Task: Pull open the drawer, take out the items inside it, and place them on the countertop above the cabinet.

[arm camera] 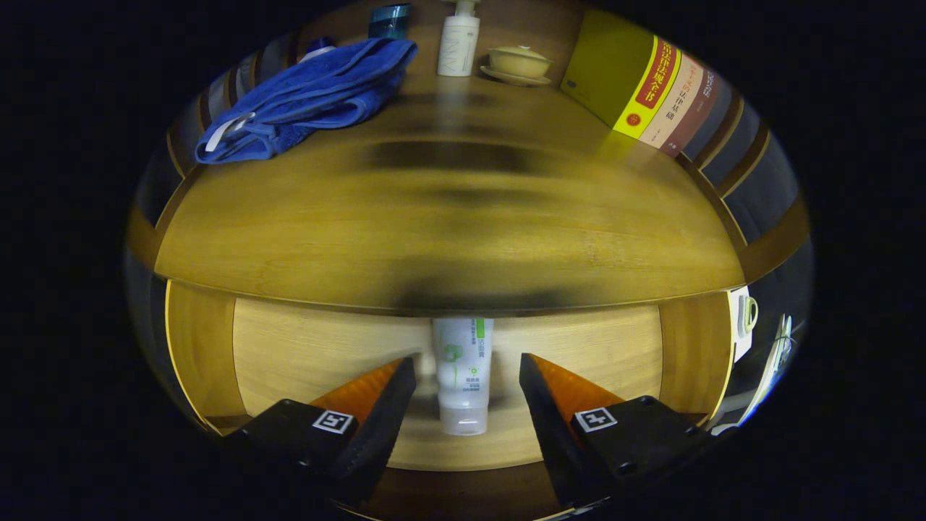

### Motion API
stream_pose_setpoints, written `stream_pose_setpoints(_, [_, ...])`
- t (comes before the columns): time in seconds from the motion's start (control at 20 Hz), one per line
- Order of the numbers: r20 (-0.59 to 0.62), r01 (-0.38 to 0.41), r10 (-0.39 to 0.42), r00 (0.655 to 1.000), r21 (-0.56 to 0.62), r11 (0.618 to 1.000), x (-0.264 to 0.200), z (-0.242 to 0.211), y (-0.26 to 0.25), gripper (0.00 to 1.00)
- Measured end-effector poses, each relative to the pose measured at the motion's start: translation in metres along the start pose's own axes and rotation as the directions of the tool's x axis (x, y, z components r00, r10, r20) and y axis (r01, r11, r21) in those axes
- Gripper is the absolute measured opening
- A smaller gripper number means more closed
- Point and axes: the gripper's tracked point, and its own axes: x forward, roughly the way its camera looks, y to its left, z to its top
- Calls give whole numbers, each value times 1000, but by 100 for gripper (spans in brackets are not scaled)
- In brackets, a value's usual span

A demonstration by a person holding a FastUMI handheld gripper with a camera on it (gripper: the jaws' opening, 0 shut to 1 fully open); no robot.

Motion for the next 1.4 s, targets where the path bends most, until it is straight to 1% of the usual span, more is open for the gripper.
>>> stream_pose_setpoints(0.1, [-13, -8, 8, 1000, 1, 1000, 4, -3, 2, 93])
stream_pose_setpoints(0.15, [-20, -1, 1, 1000, 3, 1000, 7, -5, 0, 89])
stream_pose_setpoints(0.3, [-36, 0, 1, 999, 12, 1000, 10, -7, -1, 72])
stream_pose_setpoints(0.45, [-55, -7, 8, 998, 13, 1000, 14, -9, -1, 72])
stream_pose_setpoints(0.55, [-77, -31, 31, 997, 1, 1000, 17, -13, 4, 71])
stream_pose_setpoints(0.7, [-120, -31, 30, 992, -8, 999, 19, -19, 5, 60])
stream_pose_setpoints(0.8, [-118, -45, 42, 992, -21, 999, 15, -17, 6, 61])
stream_pose_setpoints(0.95, [-126, -64, 59, 990, -33, 997, -1, -16, 4, 46])
stream_pose_setpoints(1.0, [-115, -70, 67, 991, -24, 997, -9, -12, 3, 46])
stream_pose_setpoints(1.05, [-102, -79, 78, 992, -8, 997, -18, -7, 3, 41])
stream_pose_setpoints(1.15, [-75, -88, 88, 993, 0, 996, -38, 5, 0, 41])
stream_pose_setpoints(1.35, [-32, -101, 100, 994, -26, 995, -86, 30, -8, 40])
stream_pose_setpoints(1.4, [-21, -103, 102, 995, -26, 994, -71, 11, -1, 40])
